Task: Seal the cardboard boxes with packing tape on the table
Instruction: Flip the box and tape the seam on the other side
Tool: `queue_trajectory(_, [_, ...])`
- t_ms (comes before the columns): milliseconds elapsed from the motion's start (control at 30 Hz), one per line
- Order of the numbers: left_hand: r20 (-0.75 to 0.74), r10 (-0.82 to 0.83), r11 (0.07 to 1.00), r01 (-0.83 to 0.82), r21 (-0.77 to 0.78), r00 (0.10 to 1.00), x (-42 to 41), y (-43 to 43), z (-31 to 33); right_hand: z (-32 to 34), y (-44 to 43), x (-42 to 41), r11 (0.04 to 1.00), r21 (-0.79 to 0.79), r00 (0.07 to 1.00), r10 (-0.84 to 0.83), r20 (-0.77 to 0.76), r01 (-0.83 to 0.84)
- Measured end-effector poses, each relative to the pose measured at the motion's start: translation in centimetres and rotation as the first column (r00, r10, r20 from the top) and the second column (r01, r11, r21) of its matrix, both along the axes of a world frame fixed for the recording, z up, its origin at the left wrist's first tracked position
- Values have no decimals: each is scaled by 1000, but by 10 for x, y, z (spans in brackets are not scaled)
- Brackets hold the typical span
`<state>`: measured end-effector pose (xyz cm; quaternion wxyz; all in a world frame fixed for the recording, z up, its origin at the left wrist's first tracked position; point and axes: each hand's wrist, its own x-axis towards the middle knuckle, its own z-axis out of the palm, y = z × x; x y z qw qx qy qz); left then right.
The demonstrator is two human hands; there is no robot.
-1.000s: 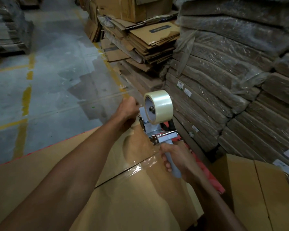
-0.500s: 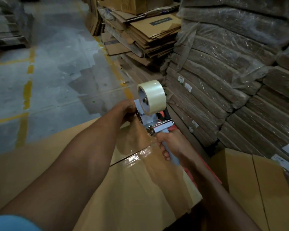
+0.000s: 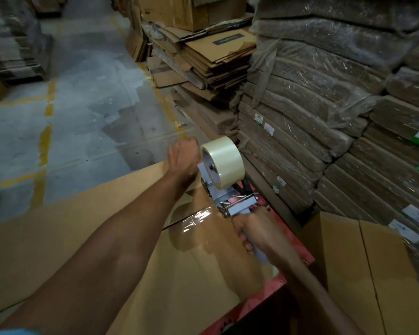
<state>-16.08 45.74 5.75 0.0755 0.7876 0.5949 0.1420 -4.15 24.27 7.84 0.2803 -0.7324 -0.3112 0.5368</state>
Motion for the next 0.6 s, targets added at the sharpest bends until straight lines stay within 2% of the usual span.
queue_trajectory(67, [28,-54,994,57,-89,998,0,-8,-13,1,-1,-1,997,67,1000,-27,-6,27])
queue_trajectory(133, [-55,-104,979,93,-180,993,-5,-12,-15,3,-4,-3,989,135,999,-55,-1,54])
queue_trajectory(267, [-92,-96,985,81,-153,991,-14,3,-17,2,16,-8,986,165,1000,-23,13,20])
queue_trajectory(433, [-115,-63,978,38,-206,991,-23,26,-18,6,41,-4,990,142,999,6,33,-11])
queue_trajectory(600, [-195,-46,987,15,-160,980,-15,28,-22,2,0,22,994,82,997,62,51,-66])
